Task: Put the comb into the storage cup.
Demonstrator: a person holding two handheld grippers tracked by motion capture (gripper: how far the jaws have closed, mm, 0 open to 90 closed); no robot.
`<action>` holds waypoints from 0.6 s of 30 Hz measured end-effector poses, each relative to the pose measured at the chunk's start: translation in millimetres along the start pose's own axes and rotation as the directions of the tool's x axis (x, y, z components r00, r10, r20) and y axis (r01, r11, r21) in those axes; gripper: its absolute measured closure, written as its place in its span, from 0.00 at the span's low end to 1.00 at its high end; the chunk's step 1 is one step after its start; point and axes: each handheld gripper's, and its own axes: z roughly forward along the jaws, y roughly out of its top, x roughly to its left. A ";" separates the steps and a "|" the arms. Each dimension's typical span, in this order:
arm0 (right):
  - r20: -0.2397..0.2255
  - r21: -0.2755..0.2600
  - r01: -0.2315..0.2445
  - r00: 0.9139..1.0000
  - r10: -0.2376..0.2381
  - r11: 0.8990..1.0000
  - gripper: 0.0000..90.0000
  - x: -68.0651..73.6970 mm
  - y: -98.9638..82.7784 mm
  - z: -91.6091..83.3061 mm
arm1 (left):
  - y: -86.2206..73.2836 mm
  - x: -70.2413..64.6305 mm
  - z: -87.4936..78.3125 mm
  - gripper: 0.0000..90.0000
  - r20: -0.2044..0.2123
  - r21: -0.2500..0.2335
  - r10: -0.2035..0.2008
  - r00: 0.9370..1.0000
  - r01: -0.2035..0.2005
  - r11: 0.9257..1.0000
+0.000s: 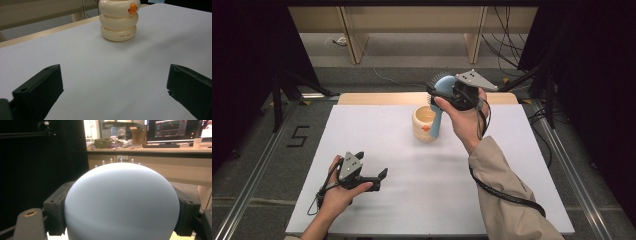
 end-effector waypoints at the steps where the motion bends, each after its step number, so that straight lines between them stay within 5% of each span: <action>1: 0.001 -0.001 0.000 1.000 0.000 1.000 0.23 -0.3 0.3 0.0 | -0.1 0.0 0.1 0.00 0.000 0.000 0.000 1.000 0.000 1.000; 18: 0.007 -0.010 0.003 1.000 -0.003 1.000 0.23 0.1 5.7 4.2 | 0.4 -0.5 0.3 0.00 0.007 -0.006 -0.007 1.000 0.007 1.000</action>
